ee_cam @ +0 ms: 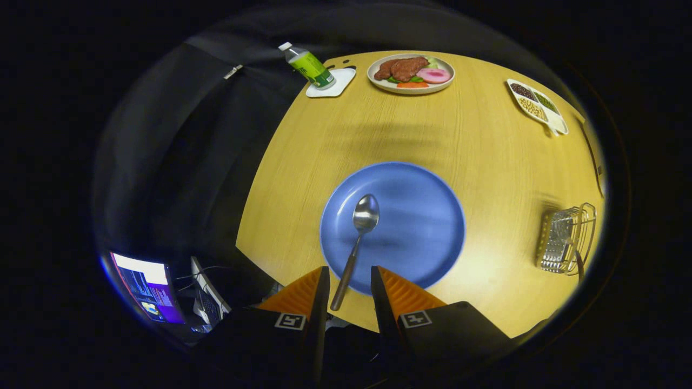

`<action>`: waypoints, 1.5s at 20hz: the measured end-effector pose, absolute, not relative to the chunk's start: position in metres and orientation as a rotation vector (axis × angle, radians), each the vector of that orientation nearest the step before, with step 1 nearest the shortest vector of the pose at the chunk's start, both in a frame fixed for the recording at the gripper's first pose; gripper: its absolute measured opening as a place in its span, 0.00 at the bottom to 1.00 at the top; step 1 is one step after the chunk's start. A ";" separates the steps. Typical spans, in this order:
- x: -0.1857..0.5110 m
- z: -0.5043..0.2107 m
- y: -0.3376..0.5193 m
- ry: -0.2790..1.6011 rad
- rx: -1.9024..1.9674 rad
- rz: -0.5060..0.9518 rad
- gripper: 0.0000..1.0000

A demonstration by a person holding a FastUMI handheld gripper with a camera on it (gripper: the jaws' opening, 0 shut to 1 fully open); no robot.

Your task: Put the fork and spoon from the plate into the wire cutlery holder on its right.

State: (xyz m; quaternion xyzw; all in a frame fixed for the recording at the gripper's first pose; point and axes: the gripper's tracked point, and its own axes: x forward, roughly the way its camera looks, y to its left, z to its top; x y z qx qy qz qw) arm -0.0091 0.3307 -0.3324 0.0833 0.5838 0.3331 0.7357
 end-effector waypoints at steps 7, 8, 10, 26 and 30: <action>-0.003 -0.384 0.363 1.343 0.123 0.655 0.48; 0.000 -0.391 0.367 1.348 0.117 0.641 0.48; 0.006 -0.402 0.371 1.356 0.109 0.613 0.49; 0.011 -0.359 0.334 1.316 0.229 0.644 0.05; 0.016 -0.323 0.296 1.273 0.258 0.659 0.05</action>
